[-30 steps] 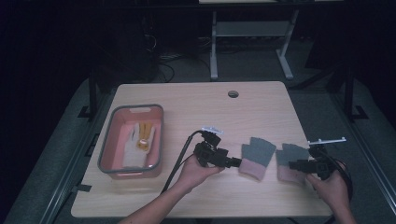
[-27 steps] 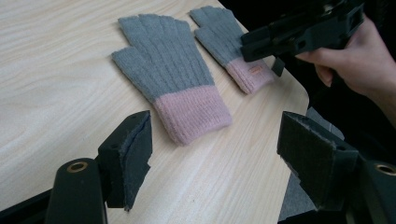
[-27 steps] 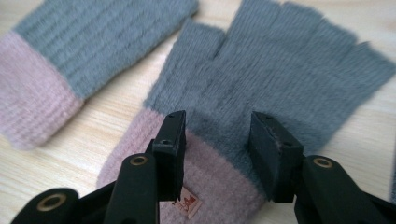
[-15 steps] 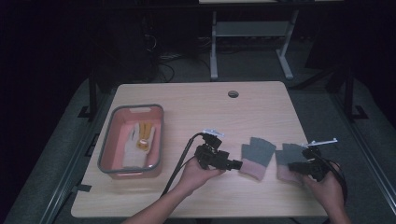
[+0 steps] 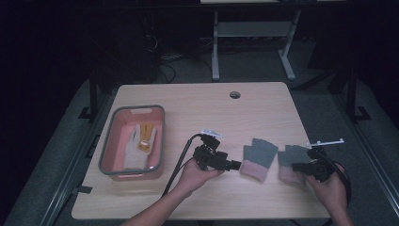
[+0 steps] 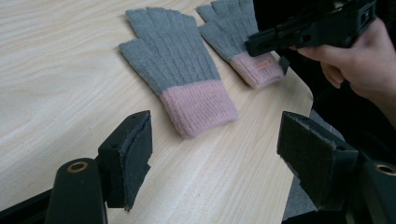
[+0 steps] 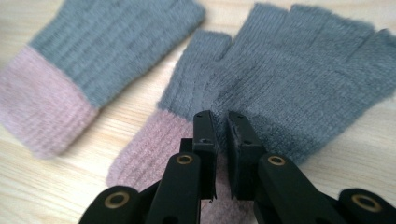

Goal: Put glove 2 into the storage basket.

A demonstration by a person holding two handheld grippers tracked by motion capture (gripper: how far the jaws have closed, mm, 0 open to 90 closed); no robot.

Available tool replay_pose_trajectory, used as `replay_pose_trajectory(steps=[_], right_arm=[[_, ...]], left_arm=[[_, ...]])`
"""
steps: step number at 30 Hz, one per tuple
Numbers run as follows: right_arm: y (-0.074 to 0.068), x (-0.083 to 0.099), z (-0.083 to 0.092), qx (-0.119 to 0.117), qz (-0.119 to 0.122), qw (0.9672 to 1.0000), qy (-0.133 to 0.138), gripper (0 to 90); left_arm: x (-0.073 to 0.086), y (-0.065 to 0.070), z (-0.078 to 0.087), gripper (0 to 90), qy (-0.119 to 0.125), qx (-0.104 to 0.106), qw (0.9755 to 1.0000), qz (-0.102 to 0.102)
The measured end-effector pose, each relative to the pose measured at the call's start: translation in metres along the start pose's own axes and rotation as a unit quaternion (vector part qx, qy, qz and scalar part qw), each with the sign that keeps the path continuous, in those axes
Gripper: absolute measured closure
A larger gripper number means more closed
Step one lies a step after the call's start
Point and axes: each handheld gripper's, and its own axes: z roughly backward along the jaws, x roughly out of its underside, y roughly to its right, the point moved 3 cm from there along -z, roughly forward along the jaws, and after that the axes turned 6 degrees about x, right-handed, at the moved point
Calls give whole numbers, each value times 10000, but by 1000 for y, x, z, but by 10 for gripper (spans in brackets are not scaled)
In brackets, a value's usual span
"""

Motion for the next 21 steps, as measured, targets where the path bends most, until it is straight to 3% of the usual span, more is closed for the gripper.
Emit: replay_pose_trajectory(steps=[6,12,21], right_arm=[[-10,-9,14,-127,-7,9998,151,830],[-30,-20,21,-246,80,9993,252,829],[-67,-32,8,-480,156,9985,234,828]], left_arm=[[0,0,0,264,20,-9,10000,-8],[0,0,1,264,30,-5,10000,-12],[1,-2,2,265,-13,-38,10000,-34]])
